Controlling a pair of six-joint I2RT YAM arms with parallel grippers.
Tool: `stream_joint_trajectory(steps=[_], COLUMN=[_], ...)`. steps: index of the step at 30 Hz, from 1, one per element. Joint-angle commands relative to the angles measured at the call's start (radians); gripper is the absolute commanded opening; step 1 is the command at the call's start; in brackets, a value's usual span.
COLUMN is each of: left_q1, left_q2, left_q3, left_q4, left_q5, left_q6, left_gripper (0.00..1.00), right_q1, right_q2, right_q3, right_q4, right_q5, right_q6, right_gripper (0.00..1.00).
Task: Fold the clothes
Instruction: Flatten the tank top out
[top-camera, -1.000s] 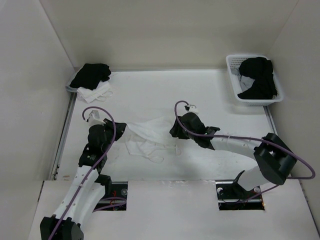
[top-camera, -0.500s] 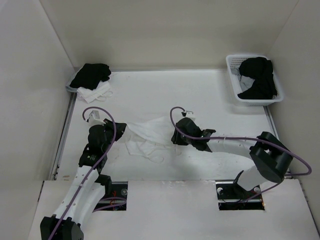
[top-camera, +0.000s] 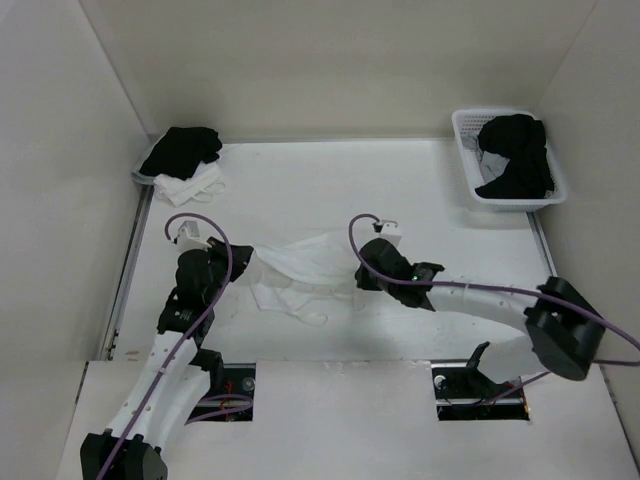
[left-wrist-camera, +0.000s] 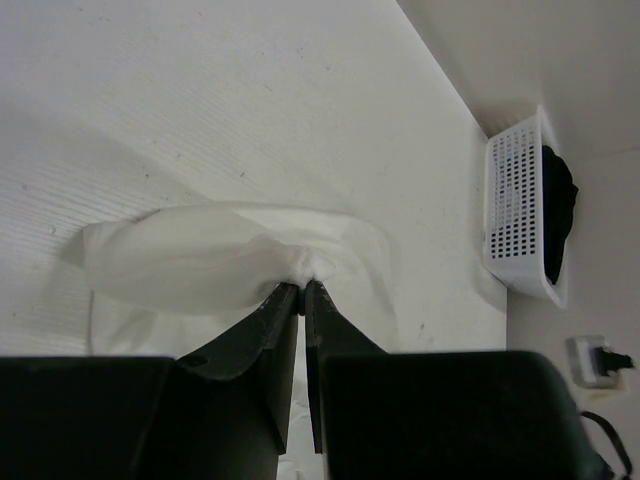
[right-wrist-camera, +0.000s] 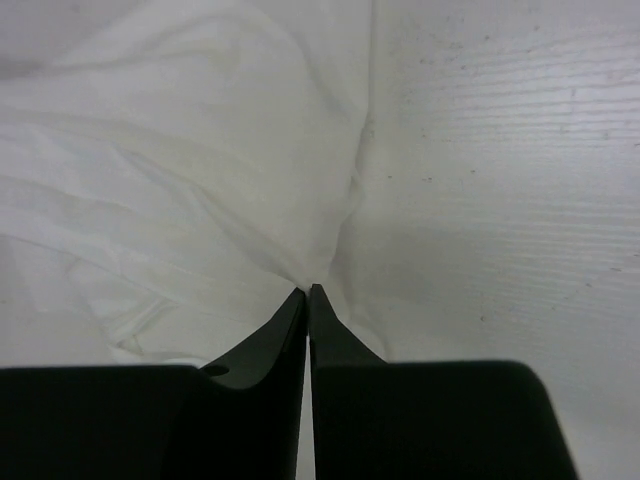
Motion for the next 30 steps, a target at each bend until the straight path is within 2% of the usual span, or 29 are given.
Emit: stream_joint_trajectory(steps=[1, 7, 11, 17, 20, 22, 23, 27, 30], left_q1=[-0.012, -0.078, -0.128, -0.15, -0.138, -0.136, -0.141, -0.136, -0.105], left_q2=[-0.011, -0.097, -0.152, -0.204, -0.194, -0.168, -0.146, -0.034, 0.093], left_q3=[0.095, 0.286, 0.425, 0.615, 0.64, 0.625, 0.607, 0.518, 0.504], left_q4=[0.055, -0.001, -0.066, -0.133, -0.112, -0.097, -0.081, -0.016, 0.064], left_q5=[0.003, -0.049, -0.114, -0.206, -0.214, -0.203, -0.203, -0.206, -0.208], left_q6=[0.004, 0.01, 0.043, 0.139, 0.156, 0.139, 0.136, 0.105, 0.093], left_gripper=[0.06, 0.05, 0.05, 0.05, 0.06, 0.06, 0.06, 0.06, 0.06], right_q1=[0.026, 0.081, 0.178, 0.443, 0.487, 0.436, 0.371, -0.006, -0.261], right_q2=[-0.204, -0.523, -0.64, -0.653, -0.618, -0.599, -0.587, -0.51, -0.415], right_q3=[0.015, 0.156, 0.314, 0.613, 0.681, 0.659, 0.636, 0.523, 0.477], right_q4=[-0.047, -0.292, -0.421, -0.523, -0.488, -0.419, -0.373, -0.247, -0.135], right_q5=[0.148, 0.299, 0.423, 0.685, 0.692, 0.637, 0.571, 0.147, -0.107], right_q6=[-0.034, -0.136, -0.204, -0.34, -0.428, -0.474, -0.503, -0.448, -0.381], right_gripper=[0.06, 0.05, 0.04, 0.04, 0.04, 0.04, 0.04, 0.03, 0.03])
